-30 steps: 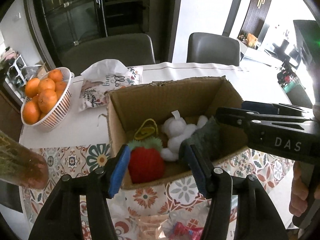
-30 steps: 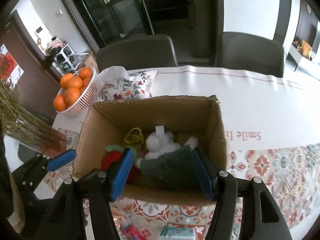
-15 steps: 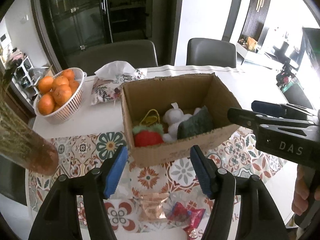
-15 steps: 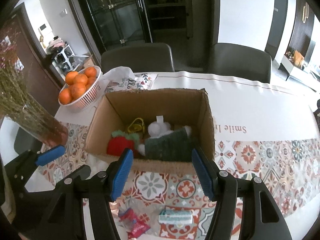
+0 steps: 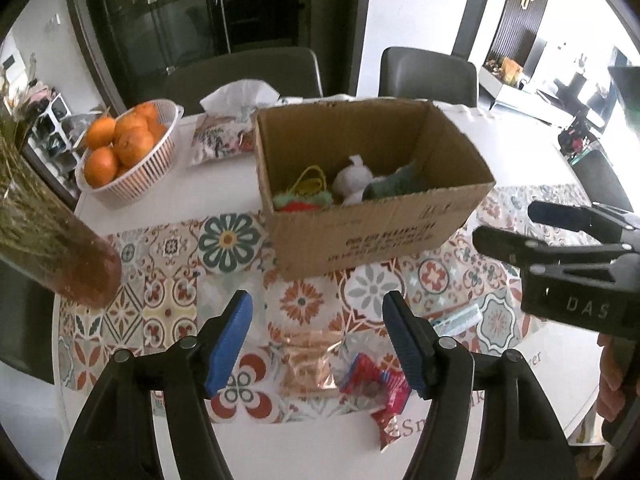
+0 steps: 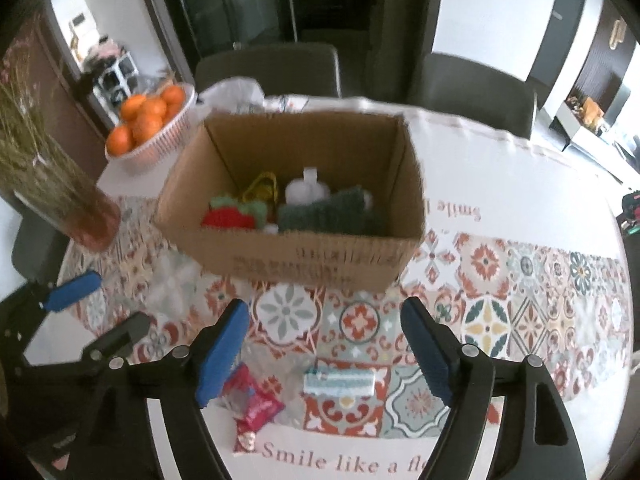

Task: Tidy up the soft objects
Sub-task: 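Pull both grippers back from the box toward the remaining snacks, then grasp the wet-wipe pack with the right gripper while the left grasps the Fortune Biscuits bag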

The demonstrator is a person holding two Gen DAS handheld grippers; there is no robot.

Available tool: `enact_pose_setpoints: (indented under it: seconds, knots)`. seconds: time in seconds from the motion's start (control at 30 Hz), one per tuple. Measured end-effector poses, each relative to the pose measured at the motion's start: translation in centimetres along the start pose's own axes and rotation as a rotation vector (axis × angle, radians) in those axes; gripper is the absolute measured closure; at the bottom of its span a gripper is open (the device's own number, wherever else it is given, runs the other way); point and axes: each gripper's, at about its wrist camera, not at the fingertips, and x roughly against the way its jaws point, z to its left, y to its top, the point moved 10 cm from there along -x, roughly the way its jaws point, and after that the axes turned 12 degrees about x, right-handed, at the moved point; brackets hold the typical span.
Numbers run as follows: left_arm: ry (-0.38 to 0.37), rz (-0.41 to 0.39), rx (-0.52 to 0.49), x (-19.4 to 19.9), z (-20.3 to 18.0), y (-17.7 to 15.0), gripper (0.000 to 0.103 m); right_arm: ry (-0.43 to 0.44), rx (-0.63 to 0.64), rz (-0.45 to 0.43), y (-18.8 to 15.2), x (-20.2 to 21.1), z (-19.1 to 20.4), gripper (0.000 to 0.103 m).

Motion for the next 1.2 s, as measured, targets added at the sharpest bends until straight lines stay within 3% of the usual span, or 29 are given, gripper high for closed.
enact_pose_setpoints:
  seconds: [0.2,0.6,1.2]
  knots:
    - [0.017,0.084,0.009,-1.6,0.7,-1.6,0.027,0.022,0.020,0.134,-2.0,-2.6,0.3,0.023]
    - [0.074,0.249,-0.016,-6.3,1.8,-5.0,0.027,0.008,0.082,0.322,-6.1,-7.0,1.0,0.023]
    - [0.118,0.380,-0.025,-11.3,3.0,-7.8,0.027,0.013,0.051,0.445,-8.7,-11.5,0.7,0.022]
